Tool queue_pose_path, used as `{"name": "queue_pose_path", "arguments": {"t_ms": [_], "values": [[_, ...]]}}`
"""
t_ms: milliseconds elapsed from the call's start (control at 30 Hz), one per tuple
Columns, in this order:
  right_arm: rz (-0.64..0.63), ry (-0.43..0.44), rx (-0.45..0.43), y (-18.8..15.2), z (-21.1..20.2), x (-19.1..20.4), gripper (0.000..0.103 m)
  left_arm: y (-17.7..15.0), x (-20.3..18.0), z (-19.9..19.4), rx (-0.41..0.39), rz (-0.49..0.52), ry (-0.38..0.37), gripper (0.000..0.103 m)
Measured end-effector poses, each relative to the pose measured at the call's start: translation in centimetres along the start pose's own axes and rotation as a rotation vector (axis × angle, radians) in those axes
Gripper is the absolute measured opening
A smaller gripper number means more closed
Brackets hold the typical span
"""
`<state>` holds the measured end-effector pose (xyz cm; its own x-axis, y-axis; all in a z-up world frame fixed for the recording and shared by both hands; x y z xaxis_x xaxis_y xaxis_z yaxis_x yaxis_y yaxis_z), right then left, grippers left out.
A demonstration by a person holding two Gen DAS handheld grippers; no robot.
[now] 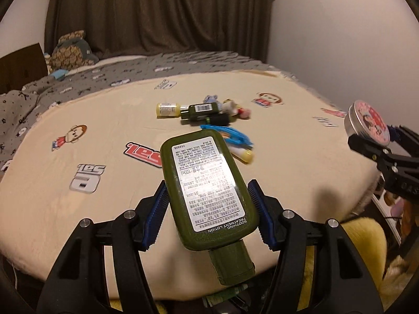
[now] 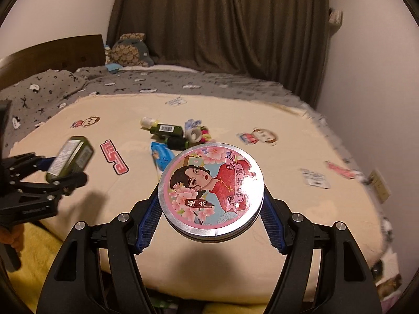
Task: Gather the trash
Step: 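Lower bottle and tin into the bin and open both tools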
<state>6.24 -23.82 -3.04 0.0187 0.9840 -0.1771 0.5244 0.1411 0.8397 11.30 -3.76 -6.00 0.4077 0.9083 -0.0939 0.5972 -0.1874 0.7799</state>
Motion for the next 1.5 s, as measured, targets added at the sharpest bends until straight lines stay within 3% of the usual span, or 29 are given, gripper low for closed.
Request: {"name": "queue_pose_path", "arguments": {"t_ms": [233,433,600,1033,1200,1500], "values": [[-0.042,0.045,-0.037,-2.3,-6.3,0.9,0.07,-3.9,-1.4,-5.3,-0.023,0.006,-0.014,0.058],[-0.002,0.142,0.024,-5.7,-7.8,2.5,0.07,-8.4,-1.7,-5.9,0.047,0.001,-0.014,0.058],[0.023,0.221,0.171,-9.1,-4.5,5.1,0.07,-12.0,-1.8,-4.4,0.147,-0.011,-0.039,0.058],[0.074,0.331,0.549,-19.1,4.4,9.6,0.07,-20.6,-1.3,5.1,0.486,-0.056,-0.131,0.058],[0.107,0.354,0.639,-21.3,6.8,10.5,0.07,-23.2,-1.2,8.0,0.605,-0.072,-0.174,0.058],[0.12,0.35,0.691,-22.7,8.1,11.1,0.072,-24.1,-0.1,8.7,0.645,-0.091,-0.163,0.058]]}}
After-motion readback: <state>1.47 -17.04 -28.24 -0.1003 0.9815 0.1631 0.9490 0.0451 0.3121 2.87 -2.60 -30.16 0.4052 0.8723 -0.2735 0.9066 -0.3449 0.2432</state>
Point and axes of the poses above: each gripper's, at about its wrist camera, not at the fingertips, and z roughly the way its jaws point, x to its left, y to its top, the point moved 2 cm from there along z, roughly the way its jaws point, and after that the axes turned 5 degrees about -y, right-handed, at the moved point
